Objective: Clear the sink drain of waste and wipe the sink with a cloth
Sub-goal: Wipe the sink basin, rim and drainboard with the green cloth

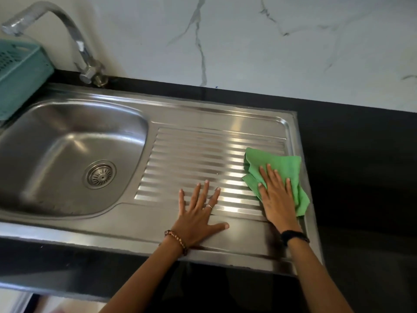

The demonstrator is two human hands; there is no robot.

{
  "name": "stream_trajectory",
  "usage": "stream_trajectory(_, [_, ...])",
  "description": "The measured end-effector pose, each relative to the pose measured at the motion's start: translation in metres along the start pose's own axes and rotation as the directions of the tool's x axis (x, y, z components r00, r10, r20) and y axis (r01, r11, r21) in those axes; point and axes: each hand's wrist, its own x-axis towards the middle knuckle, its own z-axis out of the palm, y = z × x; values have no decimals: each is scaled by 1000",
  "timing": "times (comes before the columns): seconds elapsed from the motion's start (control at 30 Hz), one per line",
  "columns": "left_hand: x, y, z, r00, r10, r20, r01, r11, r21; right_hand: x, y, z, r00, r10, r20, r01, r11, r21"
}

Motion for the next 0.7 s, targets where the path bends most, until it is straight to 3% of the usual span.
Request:
stream_trajectory(0.17, [-3,-6,-4,1000,6,16,-5,999,-38,-36,-11,6,996,88,-30,-87,996,12])
stream_trajectory(0.27, [-11,-26,-7,997,-53,-50,48,994,-98,-38,-26,10,995,103,-17,-102,994,27])
stream_trajectory(0.4, [-30,-81,-11,960,-247,-128,227,962,-154,-10,-76,23,997,-64,37,61,995,85])
stream_trajectory(0.57, [-65,-132,-16,852,-500,-155,463,858,-221,14,-169,61,938,-331,103,314,937,150])
stream_trajectory(0.7, [-82,-132,-13,818,-565,-108,526,811,-256,36,-230,79,877,-453,161,430,889,156])
